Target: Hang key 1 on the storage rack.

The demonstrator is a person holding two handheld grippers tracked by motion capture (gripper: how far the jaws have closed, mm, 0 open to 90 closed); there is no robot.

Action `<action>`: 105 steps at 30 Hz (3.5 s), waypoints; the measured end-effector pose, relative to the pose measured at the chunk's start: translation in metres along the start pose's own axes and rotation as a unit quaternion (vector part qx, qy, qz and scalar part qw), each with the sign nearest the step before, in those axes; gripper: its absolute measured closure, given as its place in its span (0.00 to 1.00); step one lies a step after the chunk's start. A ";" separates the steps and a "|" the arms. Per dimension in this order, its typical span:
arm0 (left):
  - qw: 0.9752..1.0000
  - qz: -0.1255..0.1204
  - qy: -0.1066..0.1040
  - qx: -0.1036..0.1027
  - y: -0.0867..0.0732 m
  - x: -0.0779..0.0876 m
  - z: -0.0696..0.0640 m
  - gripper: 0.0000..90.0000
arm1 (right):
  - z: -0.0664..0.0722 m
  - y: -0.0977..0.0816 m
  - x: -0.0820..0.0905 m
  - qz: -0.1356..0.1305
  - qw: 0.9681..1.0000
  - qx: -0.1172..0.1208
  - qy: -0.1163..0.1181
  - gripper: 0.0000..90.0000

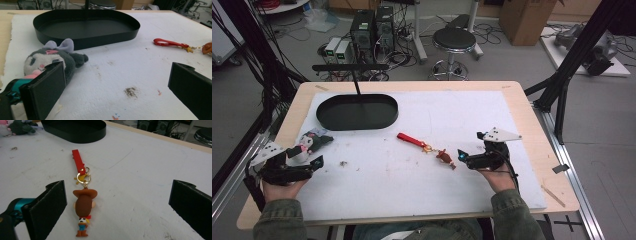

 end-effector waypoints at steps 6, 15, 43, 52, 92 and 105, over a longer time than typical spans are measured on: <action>1.000 -0.006 0.000 -0.002 0.002 0.001 0.001 0.02 | 0.002 0.009 -0.003 0.011 1.000 0.013 0.009 0.00; 1.000 -0.005 0.000 -0.003 0.002 0.002 0.001 0.02 | 0.013 0.032 -0.020 0.027 0.999 0.029 0.029 0.00; 1.000 -0.014 -0.001 0.000 0.003 0.003 0.004 0.02 | 0.070 0.072 -0.096 0.091 0.989 0.073 0.088 0.01; 1.000 -0.017 -0.003 0.001 0.004 0.003 0.004 0.02 | 0.089 0.068 -0.120 0.128 0.981 0.108 0.099 0.01; 0.999 -0.029 -0.016 0.011 0.006 0.002 0.003 0.02 | 0.103 0.030 -0.154 0.269 0.940 0.200 0.060 0.81; 0.999 -0.030 -0.015 0.010 0.006 0.002 0.003 0.02 | 0.085 0.055 -0.134 0.235 0.961 0.123 0.076 0.96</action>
Point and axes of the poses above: each handheld gripper's, and its own axes: x roughly backward along the jaws, y roughly out of its top, z roughly to its left, the point moved 8 cm from there along -x, roughly forward along the jaws, and after that the axes turned 12 degrees about -y, right-handed, at the moved point
